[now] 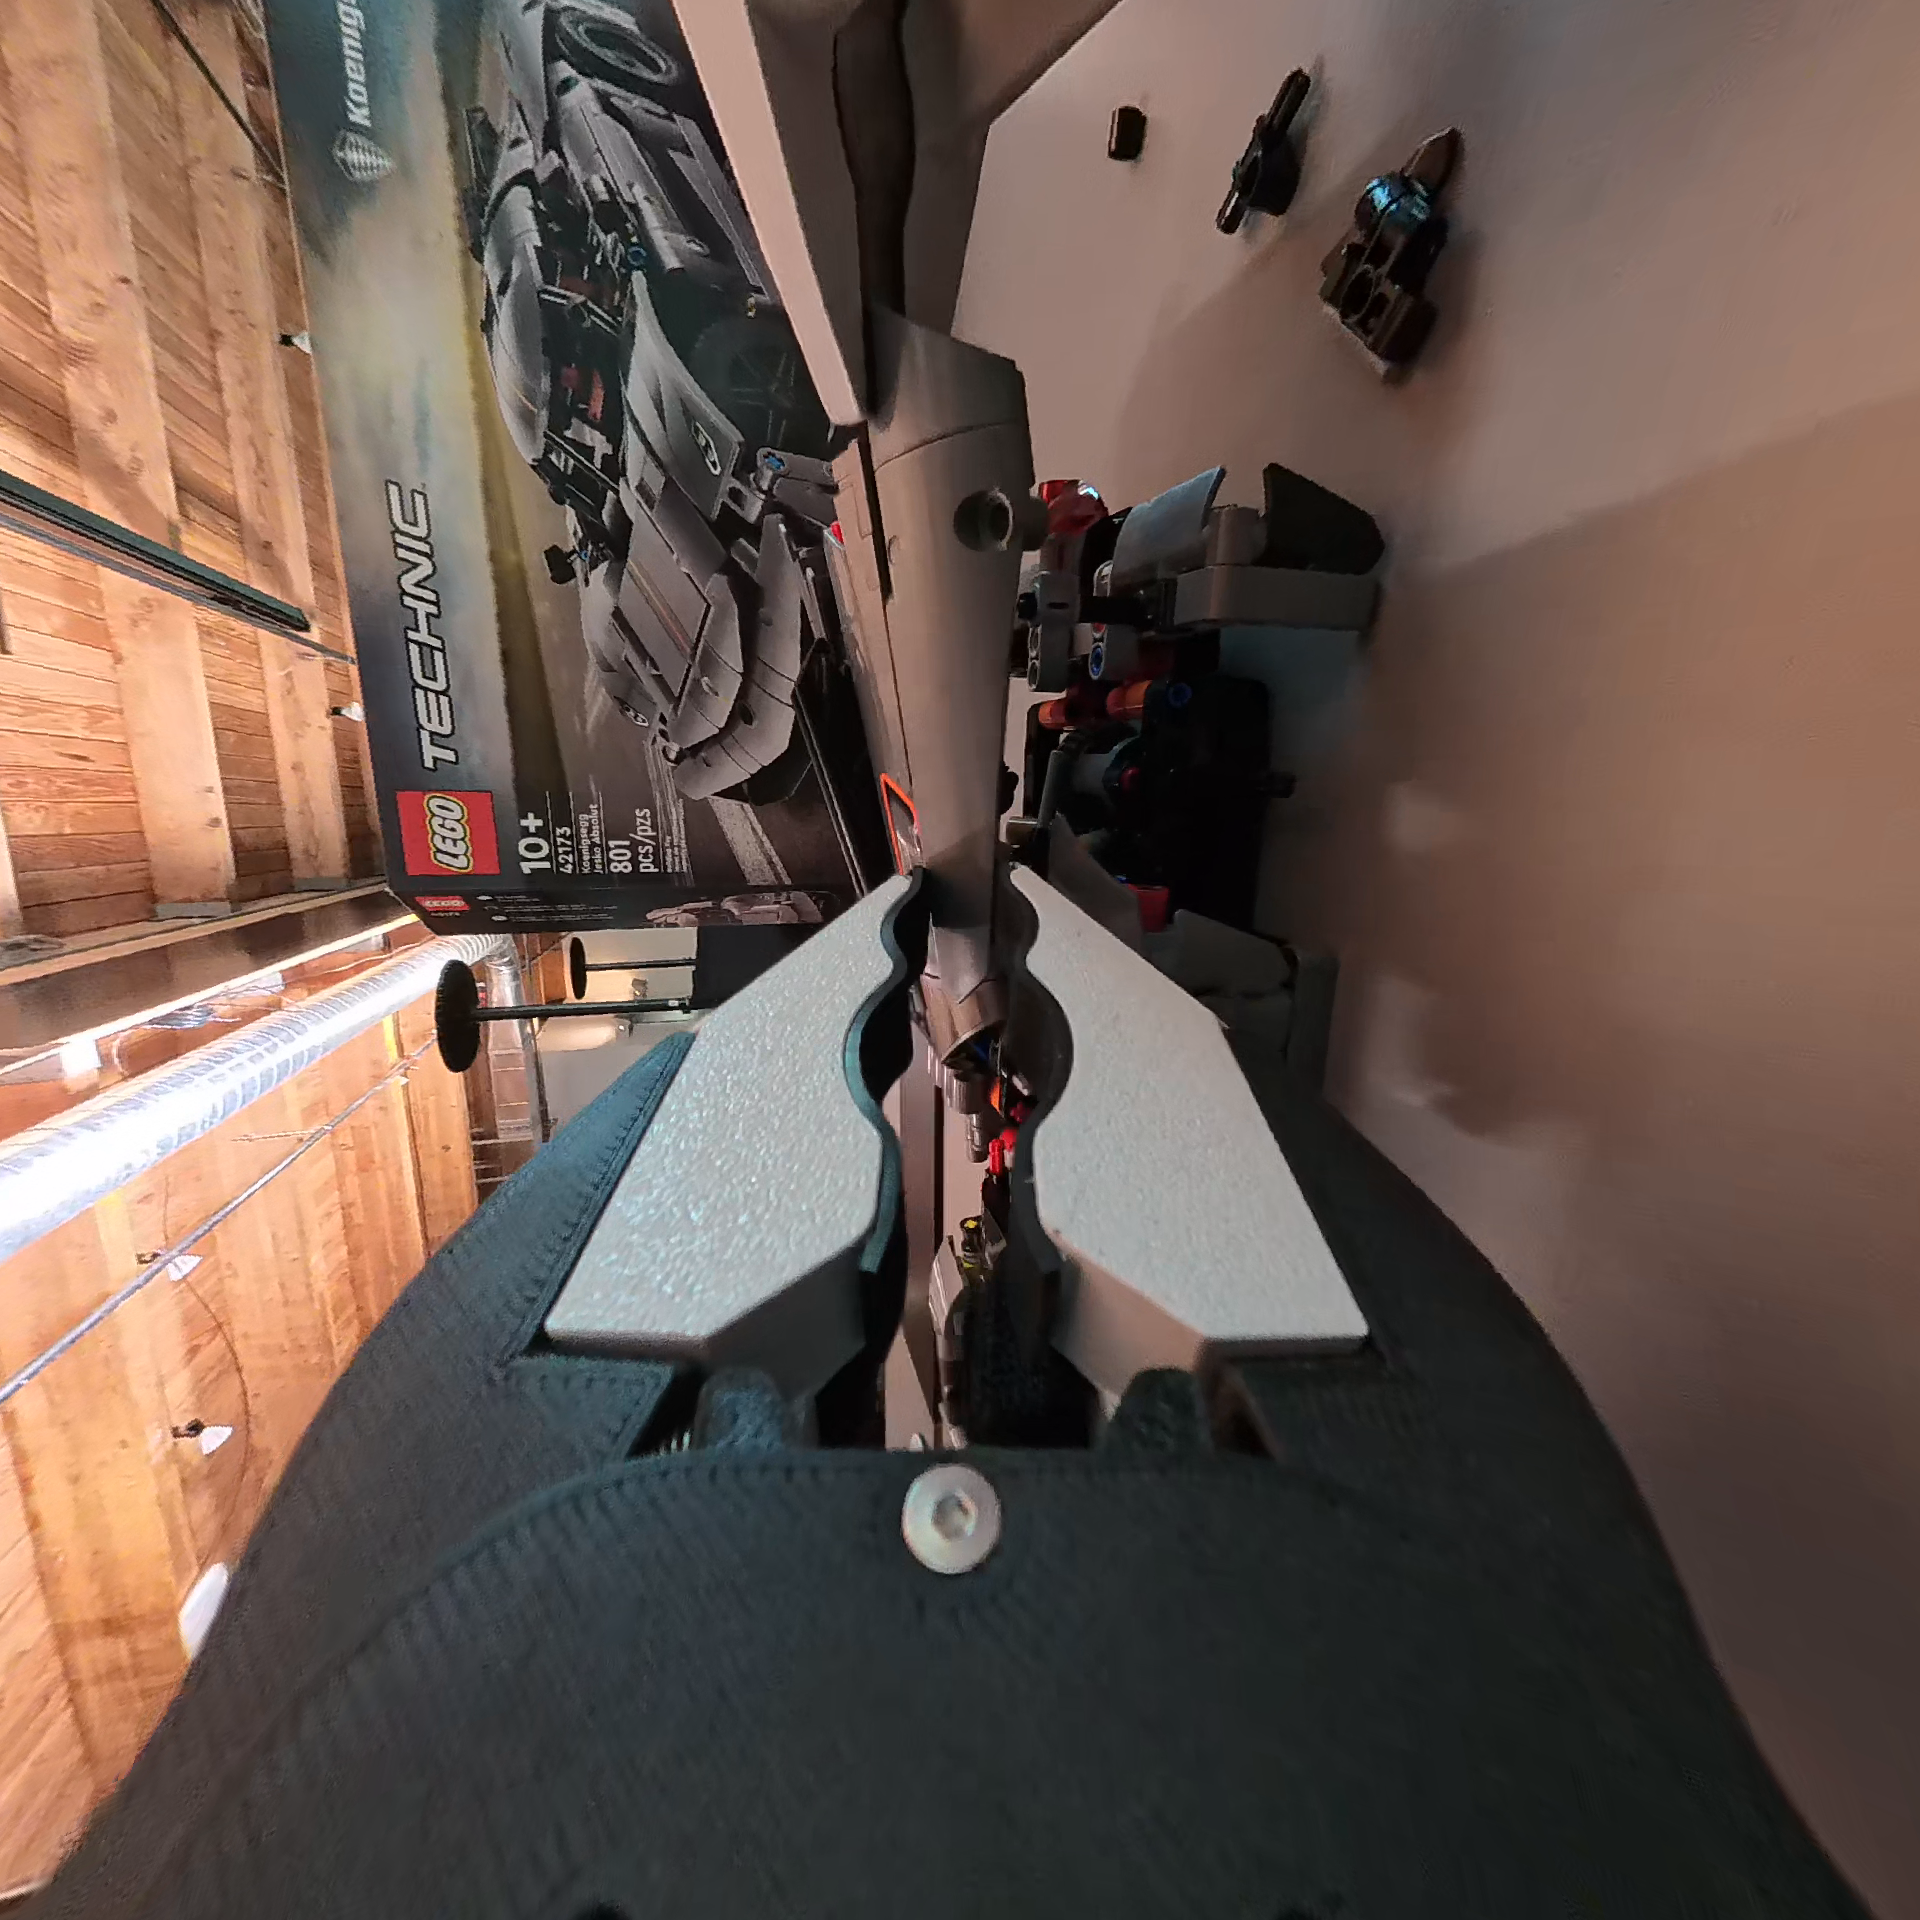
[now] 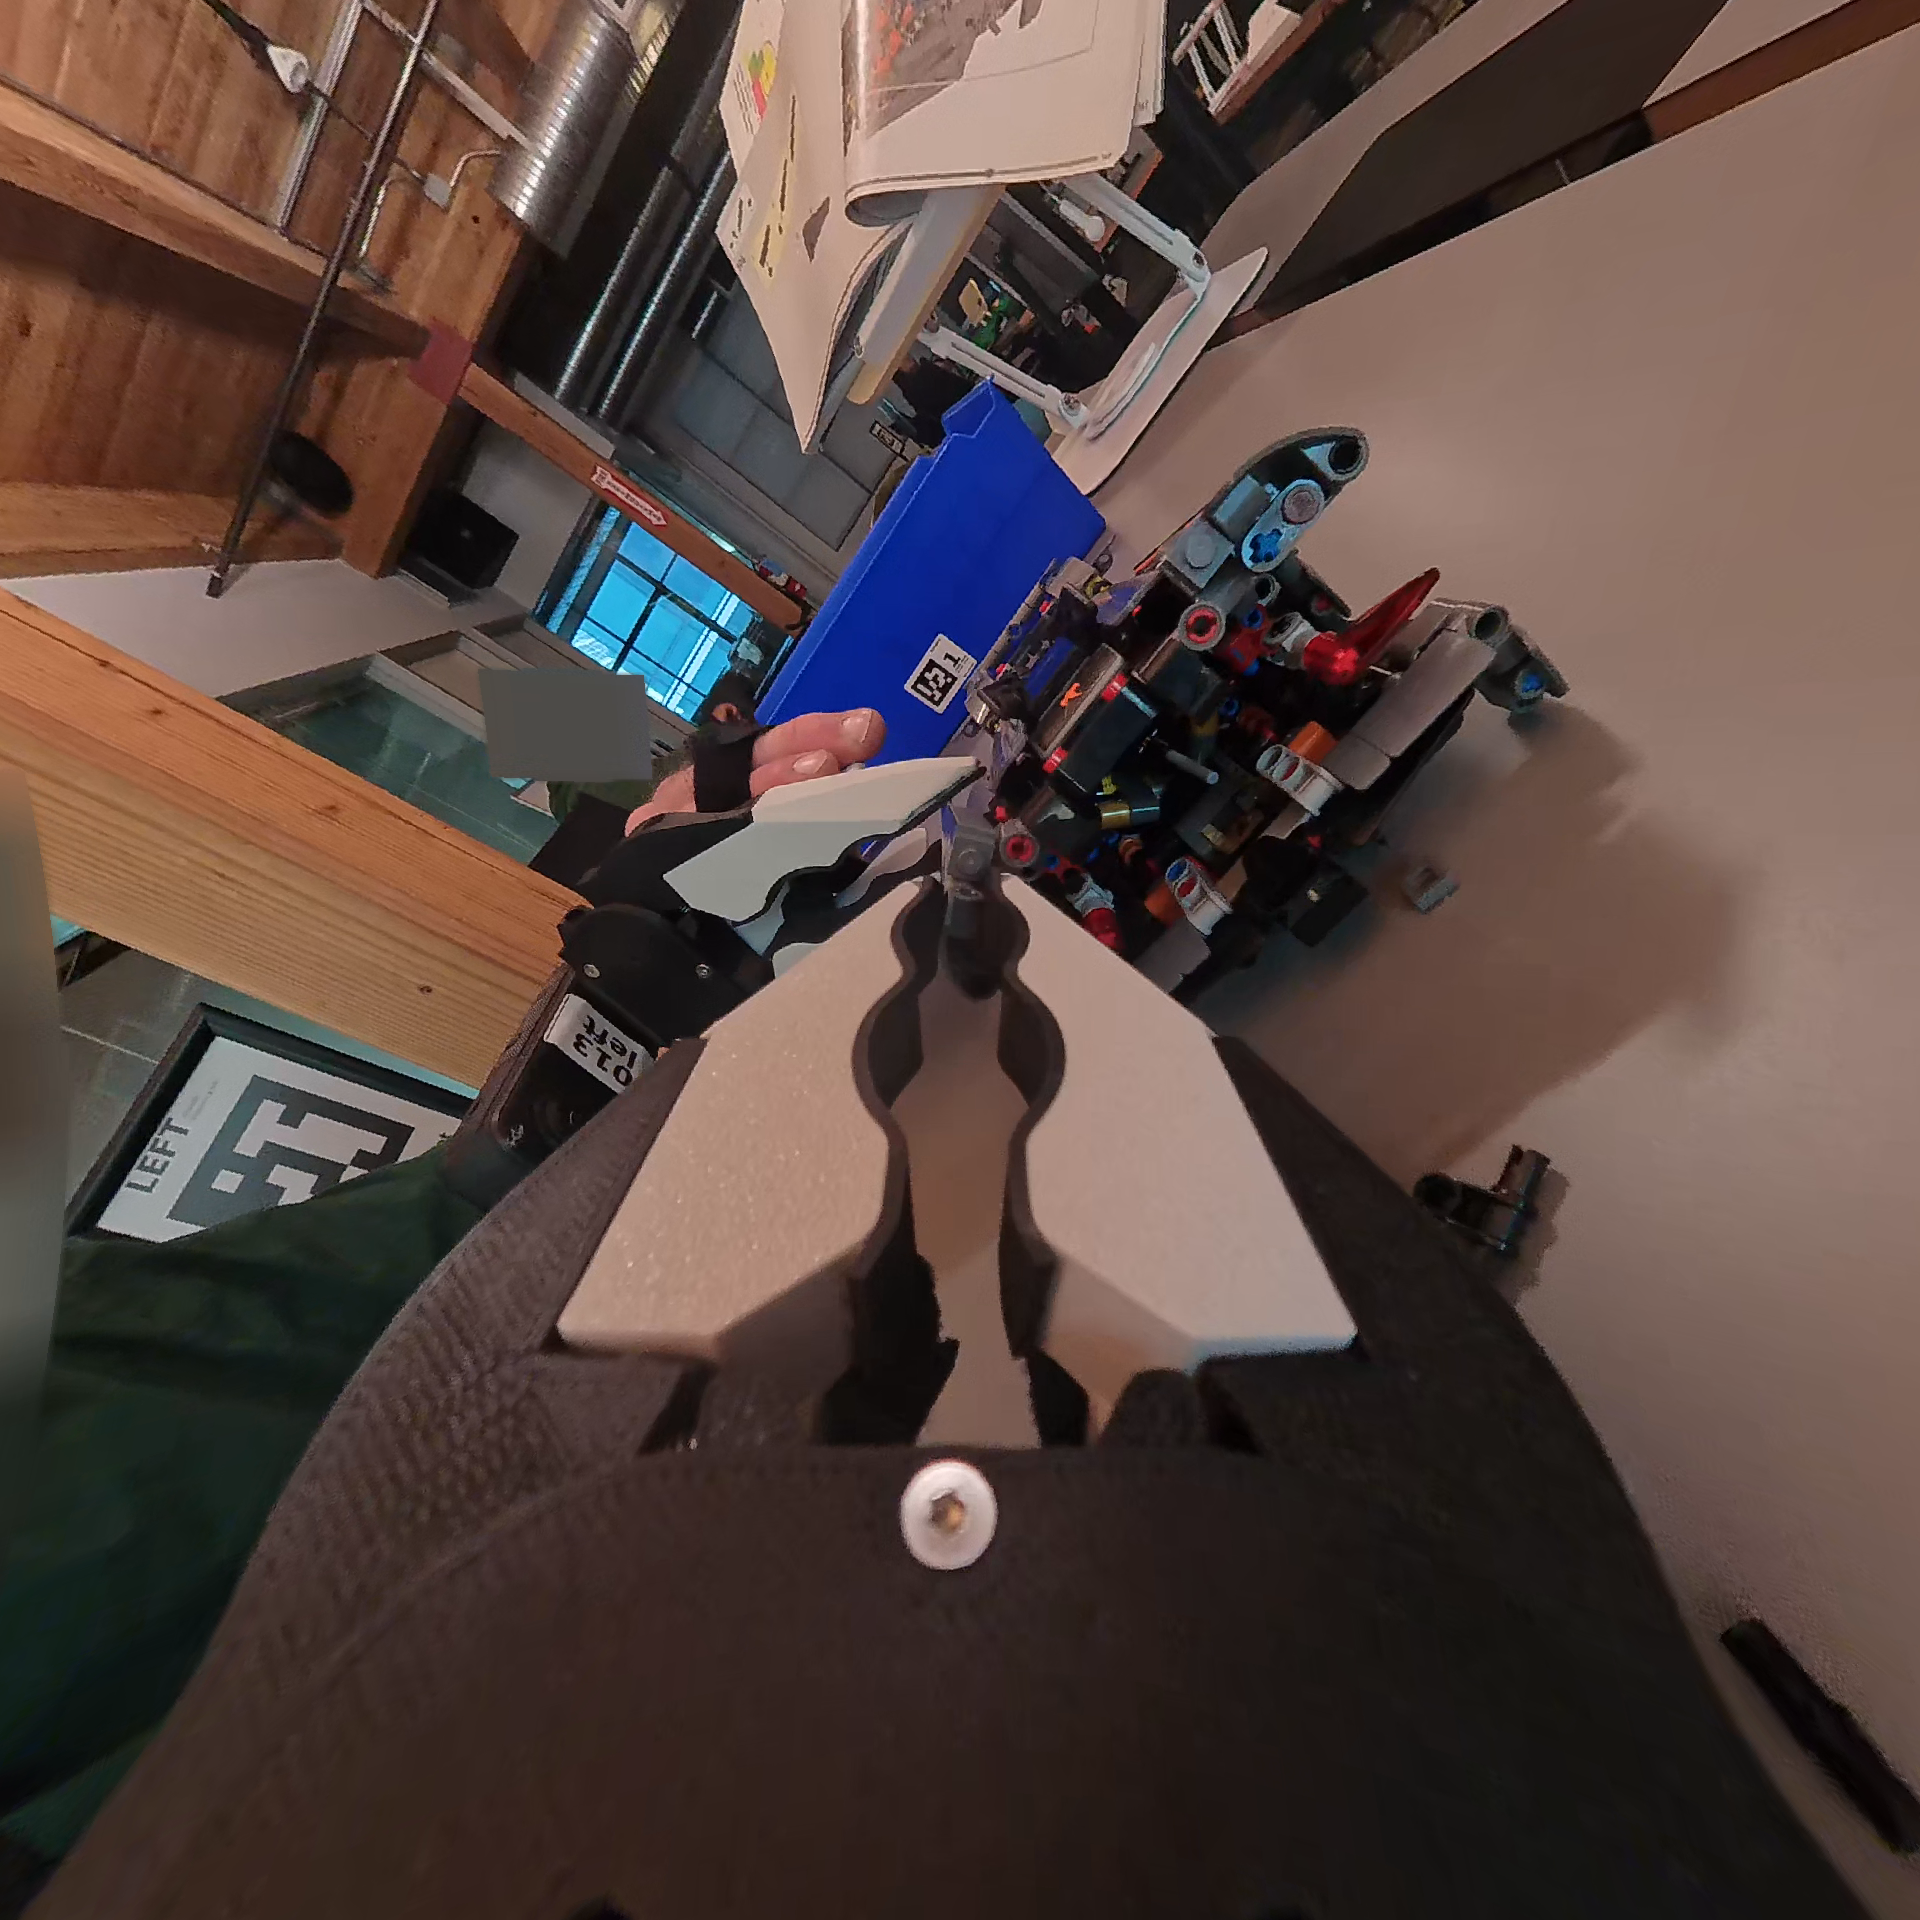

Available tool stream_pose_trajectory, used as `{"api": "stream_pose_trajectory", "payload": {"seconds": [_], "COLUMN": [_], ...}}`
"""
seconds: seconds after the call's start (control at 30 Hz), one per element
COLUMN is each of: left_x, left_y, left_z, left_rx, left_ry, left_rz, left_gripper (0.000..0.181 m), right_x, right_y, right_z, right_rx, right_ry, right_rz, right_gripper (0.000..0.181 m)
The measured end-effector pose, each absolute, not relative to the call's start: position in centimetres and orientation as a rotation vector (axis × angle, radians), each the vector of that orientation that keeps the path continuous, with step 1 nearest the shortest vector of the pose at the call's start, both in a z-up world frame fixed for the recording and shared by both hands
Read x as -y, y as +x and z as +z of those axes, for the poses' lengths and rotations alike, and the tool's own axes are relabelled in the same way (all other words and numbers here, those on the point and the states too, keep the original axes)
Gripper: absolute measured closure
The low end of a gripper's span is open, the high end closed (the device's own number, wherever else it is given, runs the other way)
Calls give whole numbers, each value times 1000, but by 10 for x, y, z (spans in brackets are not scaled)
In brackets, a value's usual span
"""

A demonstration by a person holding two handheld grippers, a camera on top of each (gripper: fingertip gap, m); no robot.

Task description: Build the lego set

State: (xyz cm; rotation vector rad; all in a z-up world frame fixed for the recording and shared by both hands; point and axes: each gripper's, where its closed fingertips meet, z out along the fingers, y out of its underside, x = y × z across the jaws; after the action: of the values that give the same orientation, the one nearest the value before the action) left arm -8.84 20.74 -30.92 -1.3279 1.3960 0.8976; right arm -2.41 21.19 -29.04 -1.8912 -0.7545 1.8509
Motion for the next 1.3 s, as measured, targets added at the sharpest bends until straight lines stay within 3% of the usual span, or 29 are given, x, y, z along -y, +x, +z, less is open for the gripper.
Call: {"api": "stream_pose_trajectory", "payload": {"seconds": [0.4,0.47,0.63,1.0,1.1,1.3], "left_x": [-211,-212,-212,-208,-209,-210], "left_y": [-93,-96,-96,-109,-115,-118], "left_z": [-301,-298,-301,-277,-275,-268], "left_rx": [-1319,-1295,-1300,-1121,-1089,-1058], "left_ry": [-1334,-1336,-1350,-1441,-1462,-1470], "left_rz": [882,888,861,610,573,555], "left_gripper": [173,181,181,181,181,181], "right_x": [-211,-210,-223,-260,-265,-296], "right_y": [-28,-27,-14,-12,-21,-25], "right_z": [-278,-276,-268,-310,-322,-344], "right_rx": [788,805,825,1516,1522,1396], "right_ry": [-1830,-1817,-1785,-1511,-1558,-1789], "right_rz": [1860,1870,1770,541,548,771], "right_gripper": [174,169,157,132,114,124]}}
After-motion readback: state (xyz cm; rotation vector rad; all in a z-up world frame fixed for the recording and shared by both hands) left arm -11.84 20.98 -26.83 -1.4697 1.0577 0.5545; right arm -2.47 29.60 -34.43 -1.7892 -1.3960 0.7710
